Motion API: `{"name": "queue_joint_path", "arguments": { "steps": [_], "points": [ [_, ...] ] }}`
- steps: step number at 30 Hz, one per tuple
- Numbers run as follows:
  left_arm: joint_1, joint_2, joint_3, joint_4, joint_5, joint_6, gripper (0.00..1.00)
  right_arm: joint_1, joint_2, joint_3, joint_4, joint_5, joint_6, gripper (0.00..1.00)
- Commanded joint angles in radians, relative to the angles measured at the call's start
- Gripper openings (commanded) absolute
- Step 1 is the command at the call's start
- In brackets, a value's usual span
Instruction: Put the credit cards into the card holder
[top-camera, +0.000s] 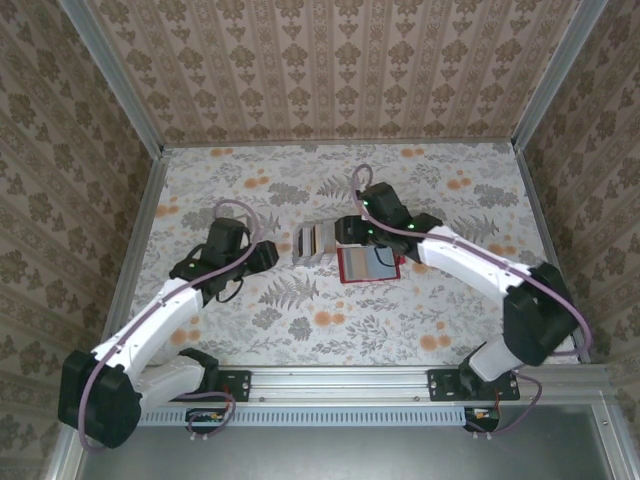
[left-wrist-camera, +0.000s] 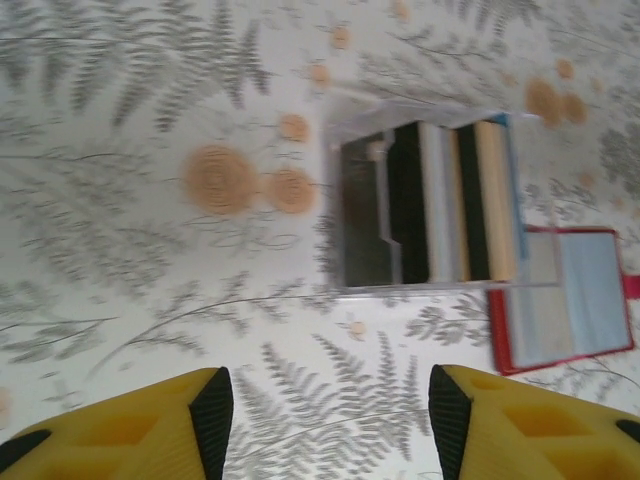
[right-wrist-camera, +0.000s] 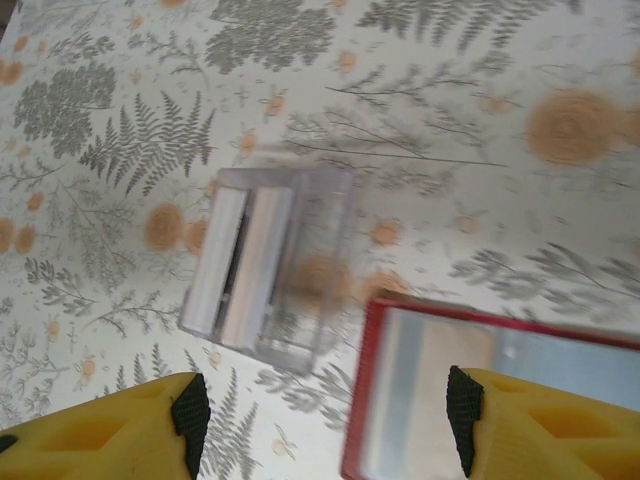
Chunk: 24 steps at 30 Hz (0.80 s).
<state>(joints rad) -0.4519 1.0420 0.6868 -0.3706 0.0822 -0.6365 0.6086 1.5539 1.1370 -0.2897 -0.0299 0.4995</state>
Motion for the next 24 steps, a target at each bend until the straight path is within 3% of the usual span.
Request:
{"name": "queue_joint_path", "arguments": {
  "steps": [1,6,13,24],
  "points": [
    [0.064,-0.008,-0.034,-0.075,0.060,-0.006,0.59,0.025,0.109,0.097,-0.035,-0.027,0.004,0.67],
    [0.101,-0.019,-0.068,-0.075,0.091,-0.008,0.62,0.067,0.270,0.274,-0.162,0.059,0.018,0.64],
    [0.134,0.004,-0.082,-0.076,0.129,0.018,0.65,0.084,0.405,0.389,-0.206,0.068,0.036,0.62],
    [0.164,0.027,-0.082,-0.069,0.134,0.057,0.66,0.097,0.492,0.463,-0.189,-0.075,0.093,0.64]
  ]
}}
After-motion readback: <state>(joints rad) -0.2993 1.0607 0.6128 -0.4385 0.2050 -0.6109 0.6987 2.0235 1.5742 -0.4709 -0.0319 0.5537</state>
